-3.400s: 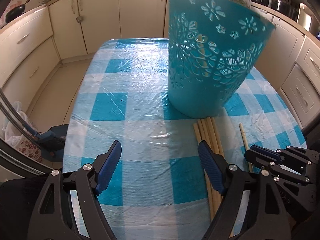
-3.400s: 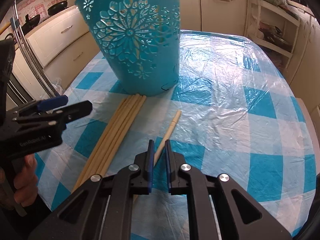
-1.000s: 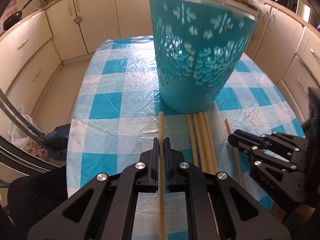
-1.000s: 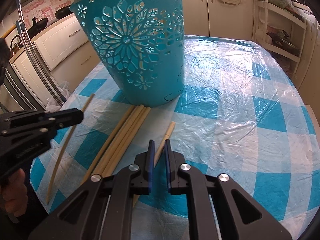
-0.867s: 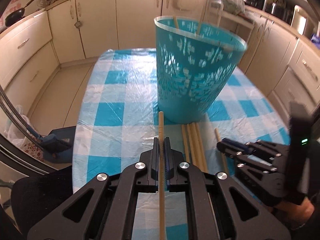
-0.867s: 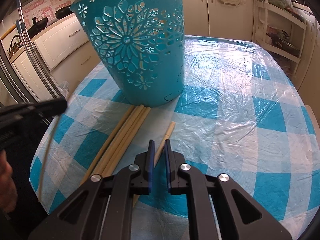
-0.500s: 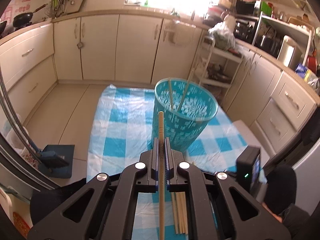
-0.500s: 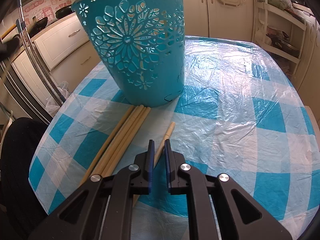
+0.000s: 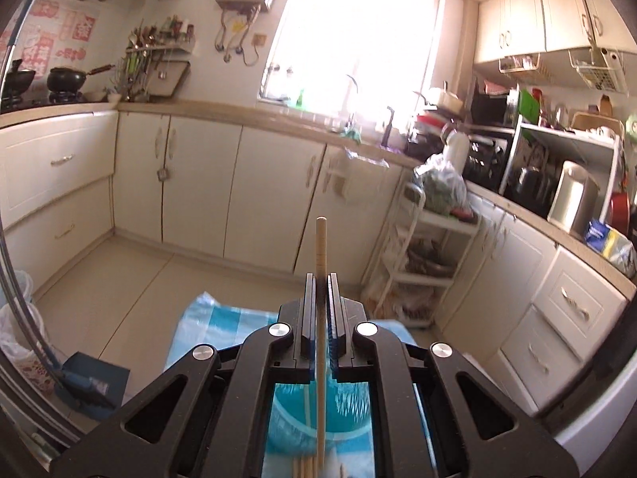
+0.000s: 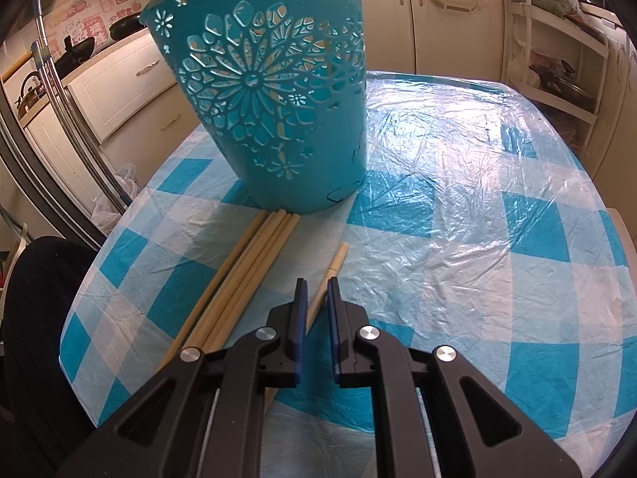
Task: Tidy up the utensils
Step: 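Lift the chopstick into the teal basket and open the left tool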
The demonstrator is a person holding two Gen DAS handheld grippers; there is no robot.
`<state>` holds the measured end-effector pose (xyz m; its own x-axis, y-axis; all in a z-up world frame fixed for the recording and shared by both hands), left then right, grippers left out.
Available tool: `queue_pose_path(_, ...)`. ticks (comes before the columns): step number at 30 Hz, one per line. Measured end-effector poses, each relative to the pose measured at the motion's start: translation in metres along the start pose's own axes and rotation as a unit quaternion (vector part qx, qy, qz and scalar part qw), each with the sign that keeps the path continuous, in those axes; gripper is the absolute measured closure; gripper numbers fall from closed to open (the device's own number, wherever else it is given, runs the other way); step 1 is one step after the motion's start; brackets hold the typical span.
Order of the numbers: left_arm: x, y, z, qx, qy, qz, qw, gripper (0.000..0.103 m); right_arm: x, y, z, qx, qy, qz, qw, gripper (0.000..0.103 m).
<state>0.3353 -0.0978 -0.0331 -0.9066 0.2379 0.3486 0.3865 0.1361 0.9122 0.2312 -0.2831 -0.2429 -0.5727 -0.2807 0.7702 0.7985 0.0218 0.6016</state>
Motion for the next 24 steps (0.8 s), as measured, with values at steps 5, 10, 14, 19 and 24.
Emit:
queue_pose_path(5,-0.034,0.01,-0.013,0.001,0.023,-0.018,0.9996,0.098,0.0,0.0,0.0,0.002,0.001,0.0,1.0,0.091)
queue_pose_path(10,-0.065,-0.007,-0.018,-0.013,0.033,0.01,0.9993,0.098,0.001,0.0,-0.002,-0.002,0.006,-0.001,1.0,0.09)
queue_pose_path(14,-0.073,-0.023,-0.013,-0.012,0.033,0.031,0.9989,0.098,0.001,0.001,-0.004,-0.004,0.009,-0.001,1.0,0.09)
queue_pose_path(19,-0.063,-0.026,-0.001,-0.005,0.032,0.026,0.9991,0.098,0.001,0.0,-0.004,-0.003,0.009,-0.001,1.0,0.09)
queue_pose_path(24,-0.051,-0.015,0.003,-0.001,0.022,0.018,0.9996,0.098,0.001,-0.001,-0.004,0.0,0.007,-0.001,1.0,0.09)
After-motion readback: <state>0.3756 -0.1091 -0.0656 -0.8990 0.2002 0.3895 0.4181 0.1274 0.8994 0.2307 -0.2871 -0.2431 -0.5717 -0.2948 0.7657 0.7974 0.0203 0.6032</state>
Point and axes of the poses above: each gripper's, at about its wrist camera, not at the fingertips, and x roughly against the way its jaws point, z to its left, y to its top, the point moved 1 cm from there along -x, roughly the way its jaws point, and after that the axes turned 7 degrees about y, right-handed, at the moved point
